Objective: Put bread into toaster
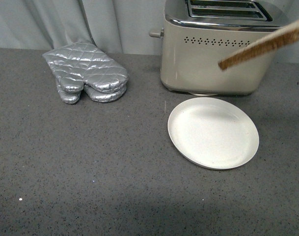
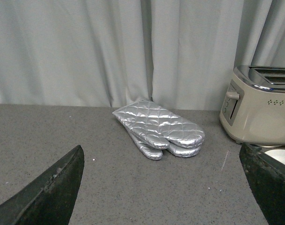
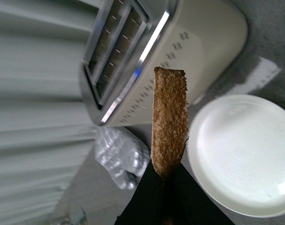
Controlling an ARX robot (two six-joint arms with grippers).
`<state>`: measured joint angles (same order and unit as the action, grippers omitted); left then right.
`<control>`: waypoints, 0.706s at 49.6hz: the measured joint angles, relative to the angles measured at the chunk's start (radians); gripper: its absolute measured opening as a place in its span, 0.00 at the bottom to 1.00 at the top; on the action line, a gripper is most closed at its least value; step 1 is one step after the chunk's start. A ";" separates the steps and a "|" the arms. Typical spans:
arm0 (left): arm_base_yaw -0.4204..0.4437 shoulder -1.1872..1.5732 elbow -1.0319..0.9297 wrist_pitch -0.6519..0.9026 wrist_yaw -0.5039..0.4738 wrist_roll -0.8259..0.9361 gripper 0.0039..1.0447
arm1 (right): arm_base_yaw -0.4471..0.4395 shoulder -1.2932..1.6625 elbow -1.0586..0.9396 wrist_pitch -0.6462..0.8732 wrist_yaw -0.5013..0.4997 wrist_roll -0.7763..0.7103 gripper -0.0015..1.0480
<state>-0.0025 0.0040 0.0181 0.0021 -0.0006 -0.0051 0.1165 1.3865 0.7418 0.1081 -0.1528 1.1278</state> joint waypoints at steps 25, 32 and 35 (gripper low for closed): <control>0.000 0.000 0.000 0.000 0.000 0.000 0.94 | 0.230 0.159 0.294 -0.055 0.529 0.312 0.01; 0.000 0.000 0.000 0.000 0.000 0.000 0.94 | 0.262 0.224 0.358 -0.072 0.571 0.331 0.01; 0.000 0.000 0.000 0.000 0.000 0.000 0.94 | 0.272 0.246 0.380 -0.083 0.593 0.341 0.01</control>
<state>-0.0025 0.0040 0.0181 0.0021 -0.0006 -0.0051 0.3882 1.6325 1.1221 0.0250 0.4404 1.4685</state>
